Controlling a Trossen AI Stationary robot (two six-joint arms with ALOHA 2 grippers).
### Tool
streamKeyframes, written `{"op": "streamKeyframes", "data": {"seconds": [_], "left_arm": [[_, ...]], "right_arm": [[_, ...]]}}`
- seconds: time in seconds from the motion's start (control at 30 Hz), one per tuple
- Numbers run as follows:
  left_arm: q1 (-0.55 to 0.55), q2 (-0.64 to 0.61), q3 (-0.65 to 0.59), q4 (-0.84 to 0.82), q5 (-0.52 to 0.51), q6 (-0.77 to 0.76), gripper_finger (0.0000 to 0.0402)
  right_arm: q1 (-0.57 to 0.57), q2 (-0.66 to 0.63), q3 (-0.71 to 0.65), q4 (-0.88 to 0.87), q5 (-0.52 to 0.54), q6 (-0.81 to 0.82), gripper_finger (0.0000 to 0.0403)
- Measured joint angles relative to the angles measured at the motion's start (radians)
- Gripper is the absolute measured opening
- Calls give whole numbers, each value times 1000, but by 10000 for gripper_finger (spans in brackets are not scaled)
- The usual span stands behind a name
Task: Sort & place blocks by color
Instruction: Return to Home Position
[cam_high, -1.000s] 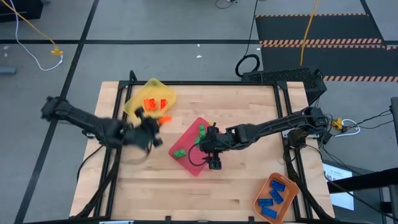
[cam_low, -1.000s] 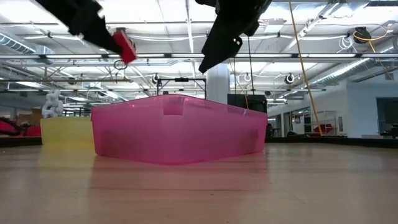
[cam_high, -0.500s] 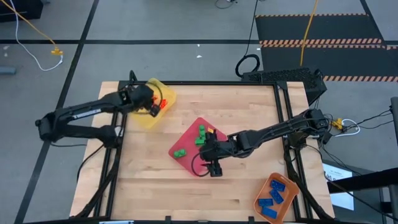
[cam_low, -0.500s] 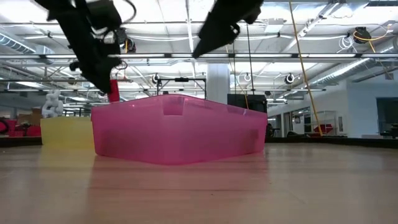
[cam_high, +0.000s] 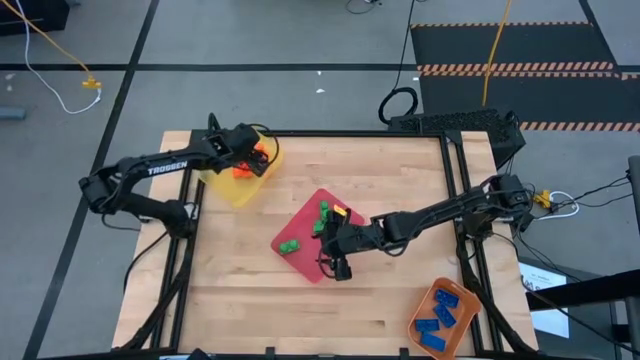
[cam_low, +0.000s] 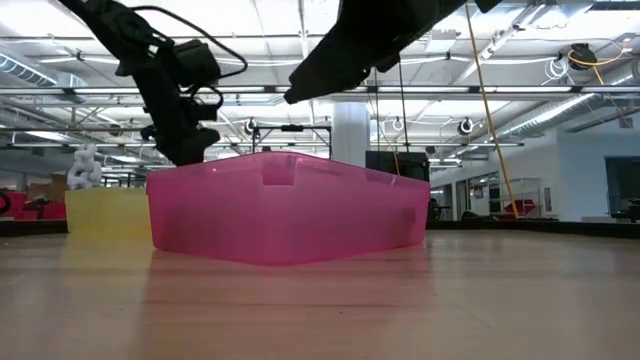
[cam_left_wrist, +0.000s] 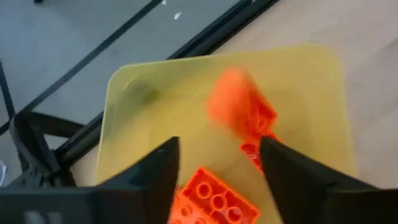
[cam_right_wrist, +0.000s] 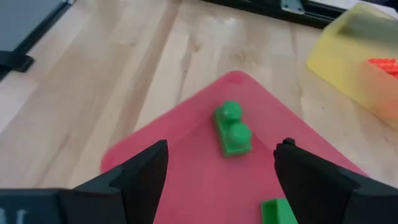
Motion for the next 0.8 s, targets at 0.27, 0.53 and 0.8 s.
{"op": "streamKeyframes", "data": {"seconds": [0.27,0.53,0.8], "left_arm": [[42,9,0,-45,93,-2,318],[-83,-151,0,32,369,-79,270],[-481,-357,0,312,374,-100,150]], "right_arm": [[-24,-99,-80,-2,25,29,276],[-6,-390,-292,-1,136,151,276],[88,-786,-566,57,259,302,266]]}}
